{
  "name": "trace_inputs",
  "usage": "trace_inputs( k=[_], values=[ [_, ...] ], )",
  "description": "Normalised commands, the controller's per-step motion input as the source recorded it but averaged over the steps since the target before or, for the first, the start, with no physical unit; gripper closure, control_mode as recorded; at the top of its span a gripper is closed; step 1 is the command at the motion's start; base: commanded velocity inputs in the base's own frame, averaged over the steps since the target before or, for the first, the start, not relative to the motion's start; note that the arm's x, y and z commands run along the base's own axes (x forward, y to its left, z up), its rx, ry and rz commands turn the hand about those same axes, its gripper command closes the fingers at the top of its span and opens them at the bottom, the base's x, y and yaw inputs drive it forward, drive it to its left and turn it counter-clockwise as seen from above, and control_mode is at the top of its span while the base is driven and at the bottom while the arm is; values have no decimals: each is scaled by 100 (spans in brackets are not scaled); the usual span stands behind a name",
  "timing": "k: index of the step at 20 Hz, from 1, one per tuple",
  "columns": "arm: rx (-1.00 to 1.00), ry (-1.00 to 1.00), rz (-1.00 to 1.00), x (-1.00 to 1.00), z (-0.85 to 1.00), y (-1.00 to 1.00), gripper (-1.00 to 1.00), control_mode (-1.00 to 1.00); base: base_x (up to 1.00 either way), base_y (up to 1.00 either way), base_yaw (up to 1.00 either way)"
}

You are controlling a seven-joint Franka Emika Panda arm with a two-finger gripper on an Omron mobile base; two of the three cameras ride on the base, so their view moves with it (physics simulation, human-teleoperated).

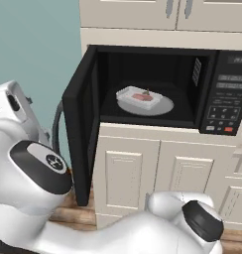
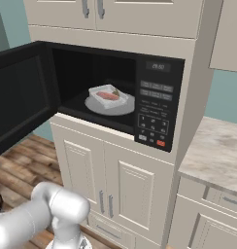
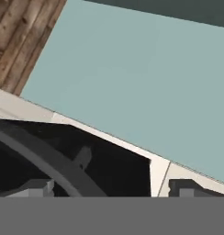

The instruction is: Place the tupperware containing the steak and garlic meal in the microwave. Close the microwave door and press the start button to reheat the meal.

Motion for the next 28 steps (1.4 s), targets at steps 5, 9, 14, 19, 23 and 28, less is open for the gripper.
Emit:
trace_inputs(
  k=[5, 9, 14, 19, 23, 28],
  values=[
    [-10, 2, -6, 62, -20, 29, -100, -100, 0, 0, 0],
    [-8, 0, -10, 56, -21, 9, -100, -100, 0, 0, 0],
    [-3, 0, -20, 29, -30, -18, -100, -100, 0, 0, 0],
    [0, -3, -24, 21, -37, -52, -100, -100, 0, 0, 0],
    [0, -17, -25, -3, -26, -95, -100, -100, 0, 0, 0],
    [3, -26, -18, -31, -16, -100, -100, -100, 0, 0, 0]
  ],
)
